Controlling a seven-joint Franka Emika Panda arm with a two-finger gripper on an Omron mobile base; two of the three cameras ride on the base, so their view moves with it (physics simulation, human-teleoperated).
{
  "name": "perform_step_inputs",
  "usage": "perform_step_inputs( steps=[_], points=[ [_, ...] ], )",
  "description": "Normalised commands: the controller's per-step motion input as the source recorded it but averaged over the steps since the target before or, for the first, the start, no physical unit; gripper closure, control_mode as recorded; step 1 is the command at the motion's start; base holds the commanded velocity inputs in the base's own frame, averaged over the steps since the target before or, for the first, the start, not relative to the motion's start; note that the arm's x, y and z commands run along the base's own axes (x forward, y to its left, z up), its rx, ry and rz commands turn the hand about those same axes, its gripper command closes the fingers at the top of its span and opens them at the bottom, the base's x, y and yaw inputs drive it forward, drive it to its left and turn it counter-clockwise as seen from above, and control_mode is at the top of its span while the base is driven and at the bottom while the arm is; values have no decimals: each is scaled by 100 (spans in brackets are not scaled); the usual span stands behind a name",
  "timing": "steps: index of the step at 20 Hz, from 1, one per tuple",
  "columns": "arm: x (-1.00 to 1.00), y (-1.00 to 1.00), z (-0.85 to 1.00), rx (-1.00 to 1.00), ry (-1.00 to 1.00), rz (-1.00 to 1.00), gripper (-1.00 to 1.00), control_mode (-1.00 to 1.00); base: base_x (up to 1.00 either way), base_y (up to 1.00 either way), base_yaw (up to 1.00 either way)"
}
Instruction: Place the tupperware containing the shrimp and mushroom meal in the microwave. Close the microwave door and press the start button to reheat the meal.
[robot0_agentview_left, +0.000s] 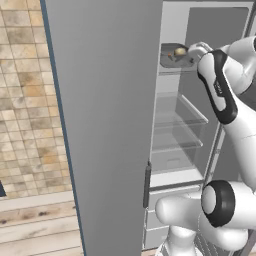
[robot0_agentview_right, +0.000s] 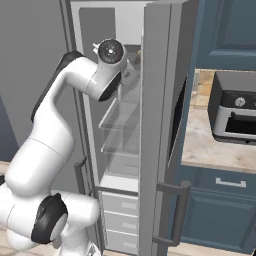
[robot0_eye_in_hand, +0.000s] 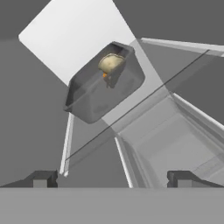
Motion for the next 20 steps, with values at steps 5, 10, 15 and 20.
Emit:
perform_step_inputs(
  steps=[5, 10, 15, 20],
  points=[
    [26, 0, 0, 2, 0, 0, -100, -100, 0, 0, 0],
    [27, 0, 0, 0, 0, 0, -100, -100, 0, 0, 0],
    [22, 0, 0, 2, 0, 0, -100, -100, 0, 0, 0],
    [20, 0, 0, 1, 0, 0, -100, -100, 0, 0, 0]
  ],
)
